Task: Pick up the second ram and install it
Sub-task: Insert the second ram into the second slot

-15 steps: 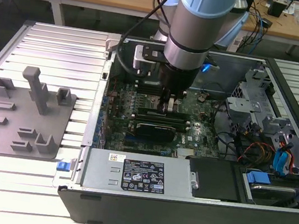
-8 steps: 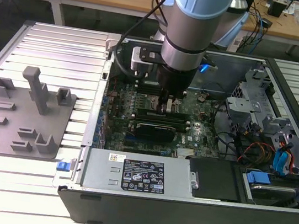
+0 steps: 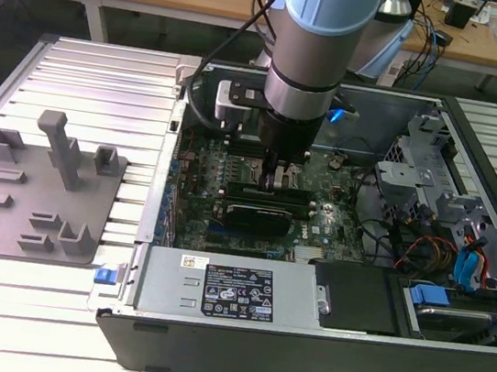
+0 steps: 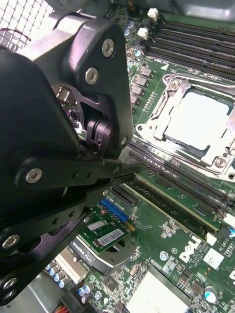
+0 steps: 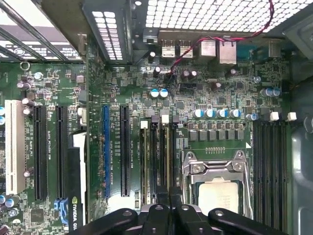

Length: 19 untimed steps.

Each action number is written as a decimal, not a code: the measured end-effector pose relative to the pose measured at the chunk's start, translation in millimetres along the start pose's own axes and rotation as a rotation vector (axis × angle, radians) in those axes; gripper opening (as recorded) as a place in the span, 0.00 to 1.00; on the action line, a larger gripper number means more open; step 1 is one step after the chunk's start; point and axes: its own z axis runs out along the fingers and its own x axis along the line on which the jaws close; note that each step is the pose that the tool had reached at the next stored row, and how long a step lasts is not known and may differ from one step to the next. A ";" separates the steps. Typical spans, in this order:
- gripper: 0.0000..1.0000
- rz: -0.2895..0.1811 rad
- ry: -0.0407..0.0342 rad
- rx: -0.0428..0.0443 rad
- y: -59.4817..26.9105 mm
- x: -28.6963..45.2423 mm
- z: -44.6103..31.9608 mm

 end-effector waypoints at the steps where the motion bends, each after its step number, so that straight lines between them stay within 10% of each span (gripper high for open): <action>1: 0.09 0.000 0.0001 0.0000 0.0 0.0 0.0; 19: 0.09 0.000 -0.0027 0.0000 0.8 -0.7 5.5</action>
